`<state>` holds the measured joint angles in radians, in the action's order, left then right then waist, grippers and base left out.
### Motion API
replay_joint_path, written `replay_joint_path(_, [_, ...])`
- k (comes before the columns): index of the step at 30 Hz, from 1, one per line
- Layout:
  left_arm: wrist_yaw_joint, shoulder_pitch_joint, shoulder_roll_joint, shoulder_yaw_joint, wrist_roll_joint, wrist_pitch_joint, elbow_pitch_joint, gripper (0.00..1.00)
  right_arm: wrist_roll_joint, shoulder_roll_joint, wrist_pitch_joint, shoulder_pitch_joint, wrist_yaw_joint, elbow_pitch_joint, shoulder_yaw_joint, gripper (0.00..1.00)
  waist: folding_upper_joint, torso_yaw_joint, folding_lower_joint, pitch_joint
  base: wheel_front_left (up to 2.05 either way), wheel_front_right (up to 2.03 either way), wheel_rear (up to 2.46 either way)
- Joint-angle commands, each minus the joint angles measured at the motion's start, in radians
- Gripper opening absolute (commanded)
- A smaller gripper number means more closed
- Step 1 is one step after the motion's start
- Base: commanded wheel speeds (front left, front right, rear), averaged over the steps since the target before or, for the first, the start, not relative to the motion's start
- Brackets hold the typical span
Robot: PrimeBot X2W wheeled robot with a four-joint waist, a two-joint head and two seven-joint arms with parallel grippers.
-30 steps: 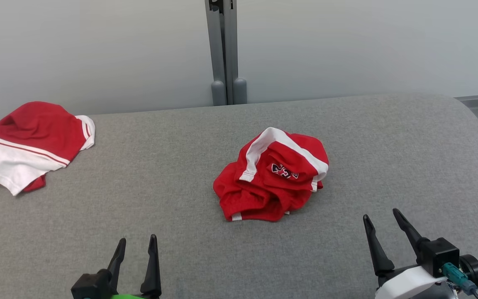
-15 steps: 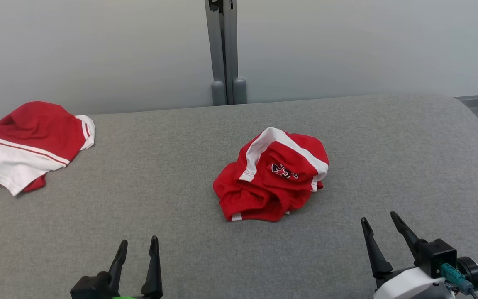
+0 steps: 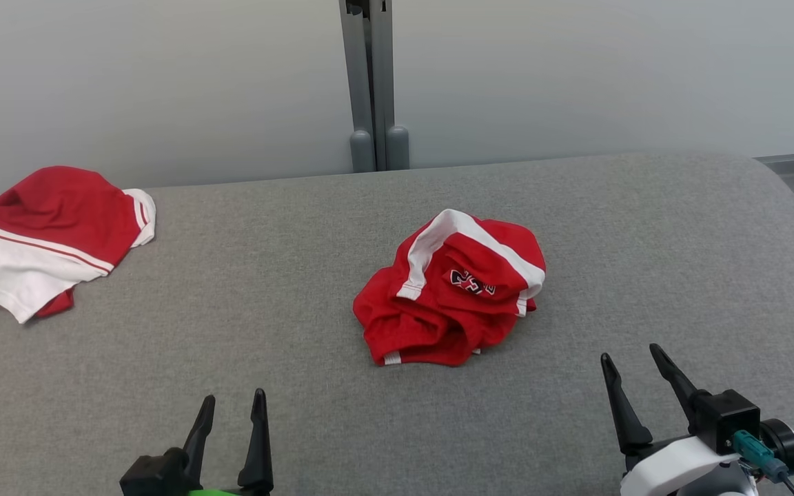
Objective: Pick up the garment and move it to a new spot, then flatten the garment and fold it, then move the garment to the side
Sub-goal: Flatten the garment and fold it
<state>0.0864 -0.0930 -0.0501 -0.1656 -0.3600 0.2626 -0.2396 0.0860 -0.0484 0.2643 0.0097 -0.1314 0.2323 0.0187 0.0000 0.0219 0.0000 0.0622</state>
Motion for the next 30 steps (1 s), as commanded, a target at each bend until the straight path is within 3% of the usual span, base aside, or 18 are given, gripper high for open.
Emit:
replay_joint_path(1, [-0.003, 0.014, -0.001, -0.003, -0.004, 0.003, 0.003, 1.0, 0.004, -0.004, 0.0, -0.007, 0.001, 0.003, -0.003, 1.0, 0.0, 0.0, 0.0, -0.002, 0.0, 0.0, 0.0])
replay_joint_path(6, [0.007, 0.046, -0.001, -0.046, -0.009, 0.003, -0.01, 1.0, 0.004, -0.004, 0.0, -0.014, 0.001, 0.001, -0.009, 1.0, 0.0, 0.002, 0.0, -0.01, 0.0, 0.0, 0.0])
replay_joint_path(13, [0.027, 0.19, -0.001, -0.187, -0.041, 0.002, -0.104, 1.0, -0.003, -0.004, 0.0, -0.028, 0.001, -0.002, -0.002, 1.0, 0.0, -0.002, 0.0, -0.035, 0.0, 0.0, 0.0])
replay_joint_path(20, [0.028, 0.414, -0.002, -0.386, -0.306, -0.08, -0.248, 1.0, -0.015, -0.004, 0.0, -0.059, 0.001, -0.007, 0.02, 1.0, 0.0, -0.047, 0.0, -0.093, 0.0, 0.0, 0.0])
replay_joint_path(30, [-0.04, 0.626, -0.003, -0.504, -0.613, -0.158, -0.392, 1.0, -0.016, -0.004, 0.0, -0.124, 0.001, -0.021, 0.036, 1.0, 0.0, -0.131, 0.0, -0.215, 0.0, 0.0, 0.0])
